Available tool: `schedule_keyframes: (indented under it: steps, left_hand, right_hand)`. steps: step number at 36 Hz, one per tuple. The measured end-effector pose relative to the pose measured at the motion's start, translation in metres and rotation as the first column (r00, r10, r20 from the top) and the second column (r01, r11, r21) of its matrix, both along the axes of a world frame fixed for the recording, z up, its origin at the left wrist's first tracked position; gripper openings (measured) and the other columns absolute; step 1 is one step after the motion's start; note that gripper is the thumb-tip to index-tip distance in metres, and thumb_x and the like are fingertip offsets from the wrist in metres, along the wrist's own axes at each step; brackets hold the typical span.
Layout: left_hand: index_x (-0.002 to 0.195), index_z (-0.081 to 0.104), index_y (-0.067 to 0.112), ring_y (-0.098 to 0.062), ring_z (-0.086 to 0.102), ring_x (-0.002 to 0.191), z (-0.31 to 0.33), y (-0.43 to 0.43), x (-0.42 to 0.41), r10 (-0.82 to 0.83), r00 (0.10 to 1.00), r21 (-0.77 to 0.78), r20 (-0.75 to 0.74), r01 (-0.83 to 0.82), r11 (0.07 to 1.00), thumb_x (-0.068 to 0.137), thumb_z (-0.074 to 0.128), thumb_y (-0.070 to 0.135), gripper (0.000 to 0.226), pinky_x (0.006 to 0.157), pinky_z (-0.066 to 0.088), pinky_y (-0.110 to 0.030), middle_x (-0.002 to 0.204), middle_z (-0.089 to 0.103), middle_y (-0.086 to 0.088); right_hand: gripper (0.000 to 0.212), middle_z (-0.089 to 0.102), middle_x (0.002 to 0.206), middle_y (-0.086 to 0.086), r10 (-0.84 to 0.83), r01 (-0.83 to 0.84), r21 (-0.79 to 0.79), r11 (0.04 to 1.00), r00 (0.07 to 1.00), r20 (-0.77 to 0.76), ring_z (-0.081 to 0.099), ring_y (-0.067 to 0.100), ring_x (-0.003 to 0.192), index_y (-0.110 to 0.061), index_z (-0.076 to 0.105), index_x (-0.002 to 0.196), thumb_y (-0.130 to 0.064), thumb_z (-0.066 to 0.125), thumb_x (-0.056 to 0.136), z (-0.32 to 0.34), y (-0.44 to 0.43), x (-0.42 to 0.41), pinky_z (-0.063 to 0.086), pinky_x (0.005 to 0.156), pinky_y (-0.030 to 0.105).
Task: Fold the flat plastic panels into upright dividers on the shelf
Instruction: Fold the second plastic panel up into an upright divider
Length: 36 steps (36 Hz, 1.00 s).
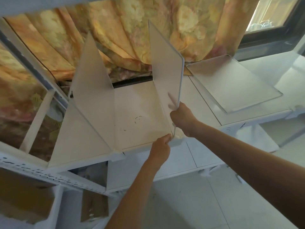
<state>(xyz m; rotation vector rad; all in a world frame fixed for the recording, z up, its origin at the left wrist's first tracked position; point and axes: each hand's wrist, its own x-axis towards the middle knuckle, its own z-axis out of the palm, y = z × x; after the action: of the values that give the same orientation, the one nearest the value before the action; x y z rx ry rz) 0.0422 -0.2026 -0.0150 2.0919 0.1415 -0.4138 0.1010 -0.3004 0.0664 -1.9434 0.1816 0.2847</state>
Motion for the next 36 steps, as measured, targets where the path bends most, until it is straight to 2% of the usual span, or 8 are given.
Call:
schedule_keyframes:
  steps: [3, 8, 14, 17, 20, 24, 27, 36]
  left_hand:
    - [0.120, 0.060, 0.021, -0.018, 0.050, 0.099, 0.003, 0.001, 0.001, -0.011, 1.000, 0.025, 0.004, 0.011, 1.000, 0.098, 0.029, 0.008, 0.040, 0.085, 0.036, -0.027, 0.112, 0.057, 0.003]
    - [0.123, 0.059, 0.025, -0.027, 0.055, 0.112, 0.001, -0.001, 0.002, -0.032, 0.999, 0.068, 0.002, 0.032, 0.997, 0.097, 0.028, 0.008, 0.044, 0.085, 0.040, -0.028, 0.123, 0.061, -0.004]
    - [0.116, 0.061, 0.021, -0.027, 0.057, 0.100, 0.004, -0.003, 0.001, -0.064, 0.997, 0.134, 0.049, 0.057, 0.989, 0.096, 0.028, 0.002, 0.042, 0.076, 0.038, -0.027, 0.114, 0.064, -0.006]
    - [0.122, 0.058, 0.018, -0.028, 0.055, 0.107, 0.006, -0.003, 0.000, -0.093, 0.993, 0.181, 0.071, 0.078, 0.980, 0.095, 0.030, 0.000, 0.043, 0.080, 0.037, -0.026, 0.120, 0.063, -0.009]
    - [0.131, 0.053, 0.017, -0.029, 0.054, 0.115, 0.007, -0.004, 0.000, -0.137, 0.987, 0.251, 0.088, 0.112, 0.961, 0.094, 0.031, -0.003, 0.048, 0.084, 0.037, -0.024, 0.128, 0.060, -0.009]
    - [0.136, 0.048, 0.018, -0.031, 0.050, 0.123, 0.005, -0.004, 0.000, -0.184, 0.978, 0.324, 0.093, 0.145, 0.935, 0.092, 0.031, -0.004, 0.052, 0.099, 0.040, -0.032, 0.133, 0.058, -0.009]
    - [0.137, 0.047, 0.019, -0.032, 0.051, 0.123, 0.001, -0.004, 0.002, -0.201, 0.975, 0.360, 0.093, 0.156, 0.920, 0.091, 0.032, -0.003, 0.053, 0.102, 0.042, -0.036, 0.132, 0.059, -0.010]
    - [0.141, 0.043, 0.020, -0.030, 0.048, 0.128, -0.005, -0.002, 0.002, -0.233, 0.965, 0.401, 0.125, 0.166, 0.901, 0.094, 0.033, 0.000, 0.052, 0.111, 0.037, -0.038, 0.139, 0.054, -0.008]
  right_hand:
    - [0.071, 0.053, 0.117, 0.008, 0.001, -0.001, -0.009, 1.000, 1.000, -0.012, 0.057, 0.031, 0.092, -0.036, 0.031, 0.146, -0.001, 0.034, 0.084, 0.000, 0.000, 0.002, 0.055, 0.076, 0.042]
    - [0.075, 0.049, 0.112, 0.007, 0.042, -0.042, -0.036, 0.998, 0.999, -0.021, 0.054, 0.029, 0.085, -0.040, 0.027, 0.148, -0.001, 0.035, 0.084, 0.003, -0.002, 0.002, 0.057, 0.079, 0.049]
    - [0.074, 0.052, 0.124, 0.013, 0.057, -0.057, -0.059, 0.997, 0.998, -0.008, 0.055, 0.030, 0.088, -0.037, 0.028, 0.148, 0.000, 0.035, 0.085, 0.006, -0.004, 0.002, 0.057, 0.080, 0.049]
    - [0.073, 0.052, 0.128, 0.015, 0.081, -0.081, -0.064, 0.995, 0.997, 0.001, 0.058, 0.034, 0.100, -0.038, 0.029, 0.147, 0.001, 0.034, 0.085, 0.007, -0.004, 0.002, 0.056, 0.074, 0.044]
    - [0.075, 0.052, 0.130, 0.015, 0.092, -0.091, -0.084, 0.992, 0.996, 0.011, 0.058, 0.035, 0.104, -0.041, 0.024, 0.149, 0.002, 0.032, 0.087, 0.009, -0.005, 0.000, 0.056, 0.082, 0.043]
    - [0.077, 0.052, 0.133, 0.014, 0.087, -0.084, -0.090, 0.992, 0.996, 0.032, 0.058, 0.034, 0.105, -0.040, 0.020, 0.150, 0.003, 0.030, 0.087, 0.010, -0.004, -0.003, 0.055, 0.084, 0.039]
    - [0.076, 0.051, 0.135, 0.014, 0.092, -0.089, -0.085, 0.992, 0.995, 0.037, 0.055, 0.033, 0.111, -0.038, 0.020, 0.151, 0.004, 0.031, 0.088, 0.012, -0.004, -0.003, 0.051, 0.084, 0.035]
    - [0.073, 0.051, 0.133, 0.016, 0.102, -0.097, -0.103, 0.990, 0.994, 0.042, 0.056, 0.034, 0.106, -0.034, 0.021, 0.151, 0.003, 0.034, 0.089, 0.016, -0.001, -0.002, 0.054, 0.085, 0.040]
